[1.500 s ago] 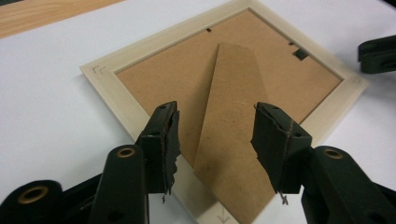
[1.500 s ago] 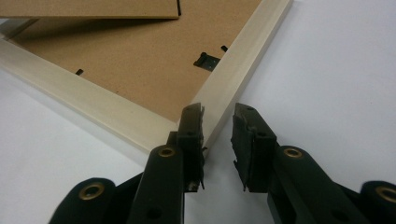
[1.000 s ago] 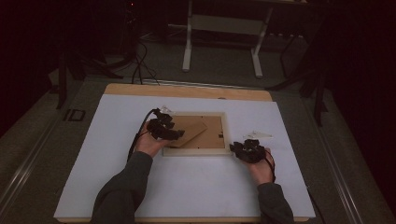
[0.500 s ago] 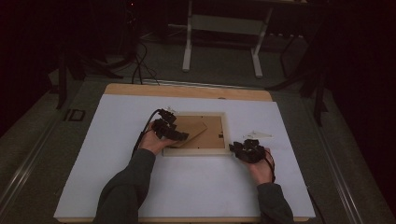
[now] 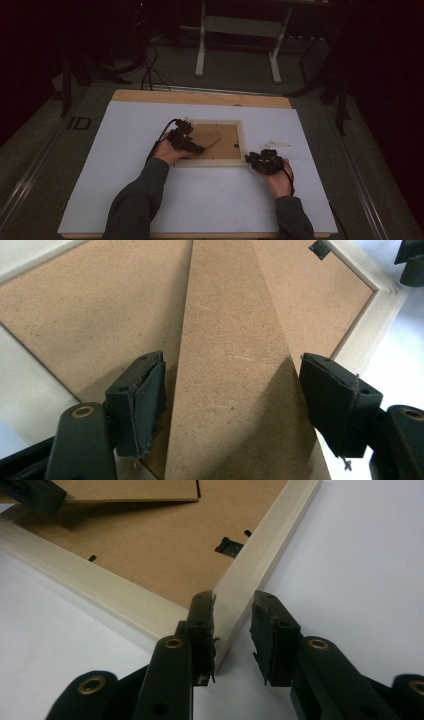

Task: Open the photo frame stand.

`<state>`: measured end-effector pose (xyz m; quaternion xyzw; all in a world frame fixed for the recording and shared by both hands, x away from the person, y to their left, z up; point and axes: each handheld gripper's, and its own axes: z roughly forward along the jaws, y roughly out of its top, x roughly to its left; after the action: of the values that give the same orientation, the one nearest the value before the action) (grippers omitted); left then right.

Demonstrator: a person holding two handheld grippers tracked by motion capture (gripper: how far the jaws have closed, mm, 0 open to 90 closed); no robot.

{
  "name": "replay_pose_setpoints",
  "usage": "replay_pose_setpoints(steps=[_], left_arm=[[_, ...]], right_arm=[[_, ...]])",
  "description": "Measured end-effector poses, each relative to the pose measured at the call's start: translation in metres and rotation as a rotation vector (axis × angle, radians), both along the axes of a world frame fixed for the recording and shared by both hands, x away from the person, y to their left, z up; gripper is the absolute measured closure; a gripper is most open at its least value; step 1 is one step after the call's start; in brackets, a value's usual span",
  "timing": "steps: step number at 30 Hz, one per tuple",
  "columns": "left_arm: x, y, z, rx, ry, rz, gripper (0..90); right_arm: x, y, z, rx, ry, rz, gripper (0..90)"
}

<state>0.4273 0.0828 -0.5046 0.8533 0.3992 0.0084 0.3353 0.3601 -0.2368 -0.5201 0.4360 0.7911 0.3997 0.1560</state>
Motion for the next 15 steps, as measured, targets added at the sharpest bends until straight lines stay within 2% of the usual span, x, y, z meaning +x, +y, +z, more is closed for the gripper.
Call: replay_pose_setpoints(steps=[7,15], left_arm=[[0.0003,-0.0025,-0.0024,0.019,0.014,-0.017,32.3],[-0.0001,-0.003,-0.0023,0.012,0.015,-0.027,36.9]], right_arm=[[0.0001,0.0006,-0.0006,-0.001,0.0,0.003,70.2],[0.0,0.0001,-0.0011,-0.001,0.006,0.001,70.1]])
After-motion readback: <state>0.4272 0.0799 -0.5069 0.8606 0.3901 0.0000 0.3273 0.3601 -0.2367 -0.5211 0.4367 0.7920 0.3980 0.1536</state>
